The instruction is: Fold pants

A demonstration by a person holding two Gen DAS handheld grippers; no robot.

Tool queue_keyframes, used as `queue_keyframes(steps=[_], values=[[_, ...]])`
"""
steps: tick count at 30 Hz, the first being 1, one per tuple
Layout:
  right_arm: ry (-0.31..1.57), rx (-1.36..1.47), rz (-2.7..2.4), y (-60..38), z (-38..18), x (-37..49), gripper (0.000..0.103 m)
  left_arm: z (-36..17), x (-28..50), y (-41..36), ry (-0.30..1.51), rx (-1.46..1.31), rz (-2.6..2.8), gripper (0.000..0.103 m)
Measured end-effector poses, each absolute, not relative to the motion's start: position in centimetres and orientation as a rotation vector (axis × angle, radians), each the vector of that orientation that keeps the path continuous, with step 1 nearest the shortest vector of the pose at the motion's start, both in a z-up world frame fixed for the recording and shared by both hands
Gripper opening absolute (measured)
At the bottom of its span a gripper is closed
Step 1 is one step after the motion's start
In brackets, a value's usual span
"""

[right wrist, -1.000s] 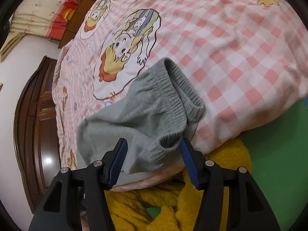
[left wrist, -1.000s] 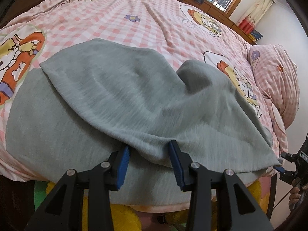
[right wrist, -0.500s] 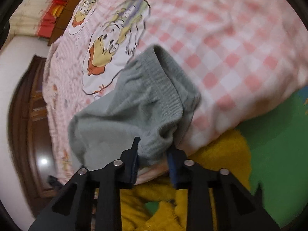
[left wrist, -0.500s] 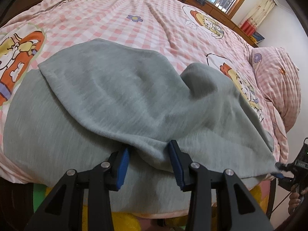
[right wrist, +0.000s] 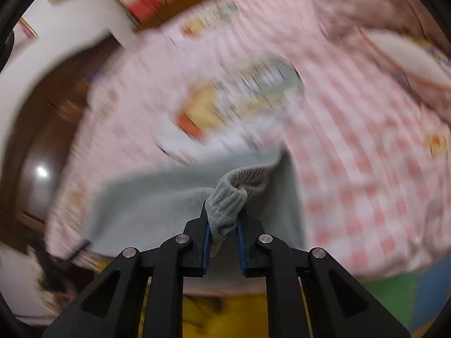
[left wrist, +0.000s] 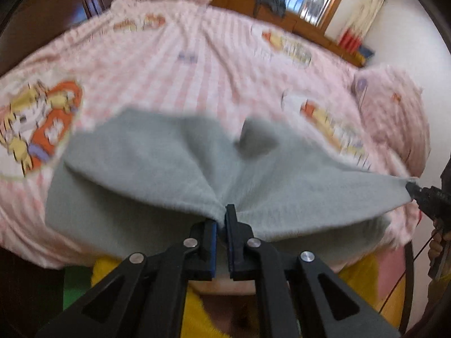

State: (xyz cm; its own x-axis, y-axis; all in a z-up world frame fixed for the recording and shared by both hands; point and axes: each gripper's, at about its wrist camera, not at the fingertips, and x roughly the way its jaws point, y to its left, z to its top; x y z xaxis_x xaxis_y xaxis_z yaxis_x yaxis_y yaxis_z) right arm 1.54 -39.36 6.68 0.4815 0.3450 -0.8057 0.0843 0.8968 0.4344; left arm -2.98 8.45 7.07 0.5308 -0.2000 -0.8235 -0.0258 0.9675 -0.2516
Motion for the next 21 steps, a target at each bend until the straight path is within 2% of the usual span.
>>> queue_keyframes(steps=[4, 7, 11, 13, 14, 15, 19, 20, 21], values=[[1.185, 0.451, 0.122, -39.9, 0.8, 0.8, 0.016, 2.6, -2.8, 8.5, 1.151, -0.308, -0.089, 0.005], [1.156, 0.521, 0.143, -40.8, 1.0, 0.4, 0.019, 2.3, -2.6, 8.6, 1.158, -0.320, -0.078, 0.005], [1.121, 0.605, 0.178, -41.7, 1.9, -0.2, 0.031, 2.6, -2.5, 8.0, 1.156, -0.286, -0.053, 0.006], [1.117, 0.587, 0.180, -41.8, 2.2, -0.2, 0.028, 2.6, -2.4, 7.8, 1.152, -0.271, -0.042, 0.006], [1.111, 0.565, 0.168, -41.7, 2.4, -0.2, 0.021, 2.6, -2.4, 7.6, 1.149, -0.267, -0.034, 0.006], [1.103, 0.542, 0.154, -41.8, 2.7, -0.4, 0.021, 2.7, -2.5, 7.5, 1.144, -0.267, -0.025, 0.006], [1.123, 0.489, 0.066, -42.4, 2.1, -0.6, 0.021, 2.5, -3.5, 7.4, 1.128, -0.250, -0.013, 0.007], [1.131, 0.475, 0.043, -42.4, 1.9, -0.6, 0.026, 2.5, -3.6, 7.5, 1.126, -0.246, -0.014, 0.007], [1.130, 0.482, 0.031, -42.5, 1.8, -0.8, 0.028, 2.4, -3.6, 7.5, 1.124, -0.249, -0.018, 0.007]])
